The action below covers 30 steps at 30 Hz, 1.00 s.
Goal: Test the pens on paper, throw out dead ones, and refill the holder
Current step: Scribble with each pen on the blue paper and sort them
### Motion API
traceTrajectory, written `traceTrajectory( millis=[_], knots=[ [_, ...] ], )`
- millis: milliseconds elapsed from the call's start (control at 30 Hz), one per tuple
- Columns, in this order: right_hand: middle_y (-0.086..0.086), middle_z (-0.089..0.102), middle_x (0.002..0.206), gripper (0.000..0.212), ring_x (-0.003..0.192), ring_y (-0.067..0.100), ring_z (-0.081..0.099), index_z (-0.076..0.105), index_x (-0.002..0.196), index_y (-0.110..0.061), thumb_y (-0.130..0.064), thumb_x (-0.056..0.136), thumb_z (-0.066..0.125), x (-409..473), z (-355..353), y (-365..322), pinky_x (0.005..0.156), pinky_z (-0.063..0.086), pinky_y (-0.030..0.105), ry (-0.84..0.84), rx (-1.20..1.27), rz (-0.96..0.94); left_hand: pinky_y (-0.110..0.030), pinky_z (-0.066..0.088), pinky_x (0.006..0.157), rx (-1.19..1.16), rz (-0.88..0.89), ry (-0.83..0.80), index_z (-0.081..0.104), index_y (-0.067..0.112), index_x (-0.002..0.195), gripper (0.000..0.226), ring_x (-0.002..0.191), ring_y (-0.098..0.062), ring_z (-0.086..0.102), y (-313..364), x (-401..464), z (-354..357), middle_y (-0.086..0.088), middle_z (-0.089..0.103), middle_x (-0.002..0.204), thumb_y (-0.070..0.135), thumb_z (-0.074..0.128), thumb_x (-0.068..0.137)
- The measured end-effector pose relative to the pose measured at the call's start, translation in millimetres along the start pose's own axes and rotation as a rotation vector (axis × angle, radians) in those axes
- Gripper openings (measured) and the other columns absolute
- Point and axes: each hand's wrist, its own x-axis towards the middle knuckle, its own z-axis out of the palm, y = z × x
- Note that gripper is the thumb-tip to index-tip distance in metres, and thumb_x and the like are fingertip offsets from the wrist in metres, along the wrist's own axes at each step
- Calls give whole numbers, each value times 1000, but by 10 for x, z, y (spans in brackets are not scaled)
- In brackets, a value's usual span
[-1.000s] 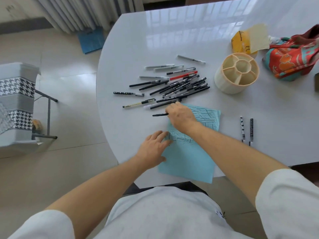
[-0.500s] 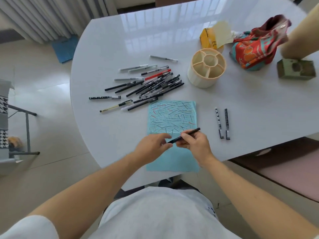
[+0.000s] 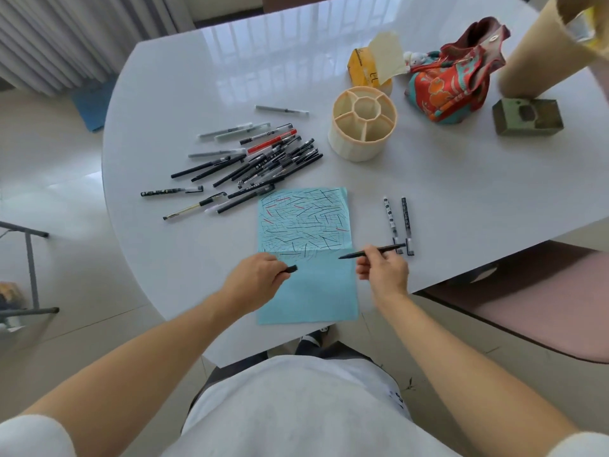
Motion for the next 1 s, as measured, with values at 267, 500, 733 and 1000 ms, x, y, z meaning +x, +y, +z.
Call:
traceTrajectory(
  millis=[267,500,733,1000],
  knots=[
    [-2,79,81,17,70,19,76,76,90,-25,-12,92,67,39,12,68,70,62,29,-216,-246,-303,-35,47,98,-19,52,11,70,18,97,14,121,-23,56,-73,-3,214,0,64,126,30,64,94],
    [-17,73,77,12,74,-2,69,77,88,-25,-16,87,69,33,65,130,72,51,11,-159,-467,-492,-36,39,110,-17,16,-51,70,21,100,17,138,-20,43,-111,-36,279,2,54,144,34,60,96],
    [2,74,73,21,66,20,71,67,79,-27,-8,88,65,-3,-105,32,65,58,30,-83,-326,-401,-34,44,104,-35,-15,-15,70,21,101,18,132,-19,50,-67,-24,253,3,58,139,34,59,97],
    [14,76,74,4,62,27,70,66,91,-6,-9,92,64,-245,80,-15,64,63,33,-364,-23,-196,-31,49,93,-123,-34,94,69,22,106,20,116,-16,60,96,44,174,6,64,128,36,59,96]
  ],
)
